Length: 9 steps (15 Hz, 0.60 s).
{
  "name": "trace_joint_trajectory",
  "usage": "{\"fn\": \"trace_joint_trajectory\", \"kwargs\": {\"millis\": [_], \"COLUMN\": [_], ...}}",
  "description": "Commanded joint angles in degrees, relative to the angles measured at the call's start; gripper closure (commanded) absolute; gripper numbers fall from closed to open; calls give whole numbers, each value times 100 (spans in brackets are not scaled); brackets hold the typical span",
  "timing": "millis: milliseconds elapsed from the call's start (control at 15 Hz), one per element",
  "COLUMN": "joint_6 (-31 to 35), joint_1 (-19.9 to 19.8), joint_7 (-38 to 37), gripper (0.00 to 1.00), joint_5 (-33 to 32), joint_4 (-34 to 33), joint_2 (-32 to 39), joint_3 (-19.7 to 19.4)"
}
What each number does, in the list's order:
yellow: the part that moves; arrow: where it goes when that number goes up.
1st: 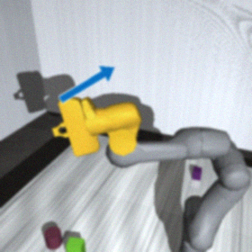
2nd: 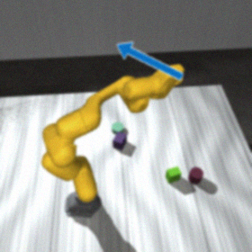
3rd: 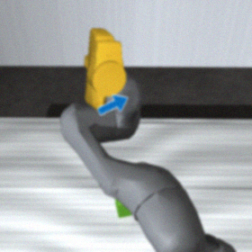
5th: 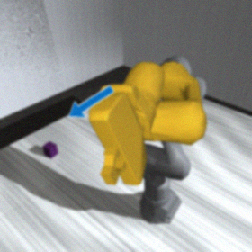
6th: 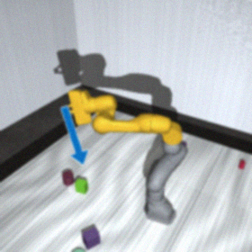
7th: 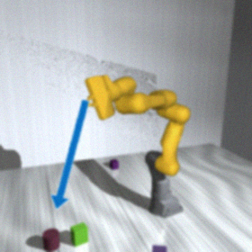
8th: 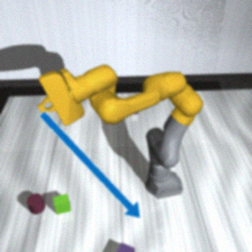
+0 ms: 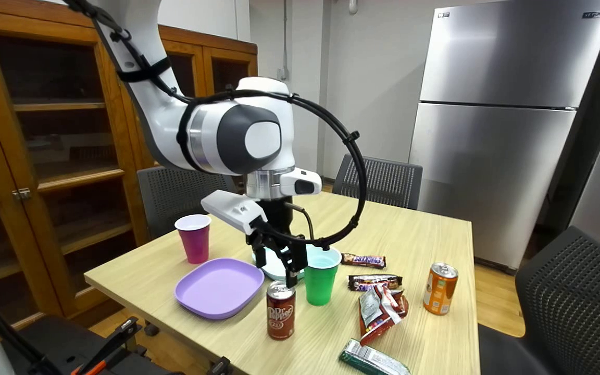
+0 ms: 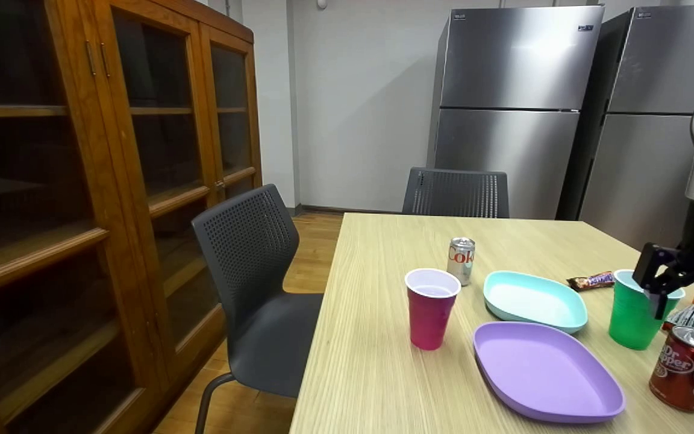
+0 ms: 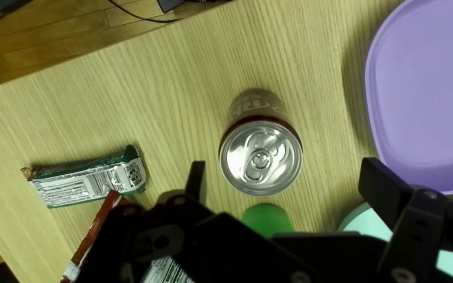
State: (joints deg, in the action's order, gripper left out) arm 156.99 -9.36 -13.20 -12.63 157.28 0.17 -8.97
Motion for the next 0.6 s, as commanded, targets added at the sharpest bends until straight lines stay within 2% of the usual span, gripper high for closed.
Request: {"fn": "trace_joint_trajectory", "kwargs": {"millis": [0, 533], "joint_6": [184, 431], "joint_1": [-13, 82], "joint_7": [-128, -206], "gripper": [0, 0], "joint_5": [2, 42], "joint_4": [-11, -73], "joint_2": [179, 581], "joint_3": [-63, -197]}}
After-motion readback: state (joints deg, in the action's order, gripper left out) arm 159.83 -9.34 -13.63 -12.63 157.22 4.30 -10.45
